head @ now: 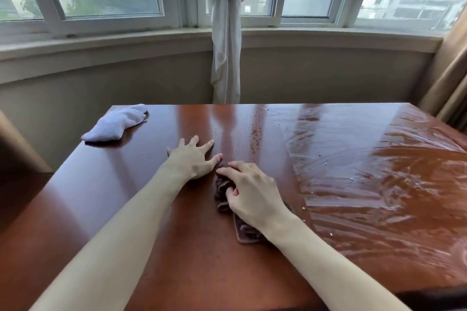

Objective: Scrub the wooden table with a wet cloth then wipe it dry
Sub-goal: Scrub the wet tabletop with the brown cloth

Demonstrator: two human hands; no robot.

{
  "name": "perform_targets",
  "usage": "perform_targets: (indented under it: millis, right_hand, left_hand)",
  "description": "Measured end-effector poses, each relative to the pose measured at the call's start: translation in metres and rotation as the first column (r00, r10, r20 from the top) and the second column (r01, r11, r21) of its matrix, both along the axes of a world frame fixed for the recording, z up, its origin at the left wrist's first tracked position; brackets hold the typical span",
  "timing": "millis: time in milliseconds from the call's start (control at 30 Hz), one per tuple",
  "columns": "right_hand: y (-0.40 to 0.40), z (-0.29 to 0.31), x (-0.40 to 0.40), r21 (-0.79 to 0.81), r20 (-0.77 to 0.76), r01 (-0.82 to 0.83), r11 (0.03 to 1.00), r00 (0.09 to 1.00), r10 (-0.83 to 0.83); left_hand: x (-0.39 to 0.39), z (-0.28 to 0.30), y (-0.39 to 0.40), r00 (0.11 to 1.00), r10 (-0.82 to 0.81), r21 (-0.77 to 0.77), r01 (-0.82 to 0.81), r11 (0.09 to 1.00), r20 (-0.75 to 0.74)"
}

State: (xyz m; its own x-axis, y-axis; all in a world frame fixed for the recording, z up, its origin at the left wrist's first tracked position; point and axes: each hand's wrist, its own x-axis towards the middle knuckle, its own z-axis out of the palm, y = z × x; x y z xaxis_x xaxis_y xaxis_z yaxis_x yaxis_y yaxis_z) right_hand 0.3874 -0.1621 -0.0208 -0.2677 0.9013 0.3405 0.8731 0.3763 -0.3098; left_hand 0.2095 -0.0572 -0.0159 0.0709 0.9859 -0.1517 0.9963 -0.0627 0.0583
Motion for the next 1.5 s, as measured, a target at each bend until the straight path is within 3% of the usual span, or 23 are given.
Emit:
perform_targets:
  millis: [233, 433, 567, 733, 833, 933, 1233, 1500]
  right_hand:
    - [0.159, 0.01, 0.073, -0.053, 0.031, 0.325, 0.944, 0.946, -0.324]
    - [0.196, 0.012, 0.105, -0.04, 0.055, 0.453, 0.891, 0.891, -0.45]
    - [0.157, 0.021, 0.085, -0.121, 0.073, 0.388, 0.914, 0.921, -0.382]
    - [0.05, 0.027, 0.034, -0.101, 0.118, 0.147, 0.984, 0.984, -0.135]
    - [-0.003, 0.017, 0.008, -0.08, 0.038, -0.035, 0.996, 0.999, 0.038]
    - [-0.005, 0.006, 0.006, -0.031, 0.003, -0.041, 0.999, 0.999, 0.041]
    - [0.183, 0.008, 0.047, -0.075, 0.053, 0.234, 0.969, 0.972, -0.23]
    - [0.332, 0.013, 0.074, -0.087, 0.051, 0.337, 0.937, 0.941, -0.334]
  left_hand:
    - [-0.006, -0.01, 0.006, 1.0, -0.027, 0.001, 0.027, 1.0, 0.006]
    - [-0.007, -0.009, 0.012, 0.999, -0.046, -0.01, 0.046, 0.999, -0.011]
    - [-0.007, -0.008, 0.013, 0.999, -0.046, -0.009, 0.046, 0.999, -0.019]
    - [-0.005, -0.004, 0.005, 0.999, -0.035, -0.004, 0.035, 0.999, -0.014]
    - [-0.003, -0.002, 0.002, 1.0, -0.027, -0.007, 0.027, 1.0, -0.012]
    - [-0.004, 0.0, 0.0, 1.0, -0.027, -0.013, 0.027, 1.0, -0.008]
    - [-0.007, -0.005, -0.001, 0.998, -0.051, 0.007, 0.052, 0.999, -0.036]
    - [-0.004, -0.005, -0.001, 0.996, -0.054, -0.001, 0.054, 0.999, -0.073]
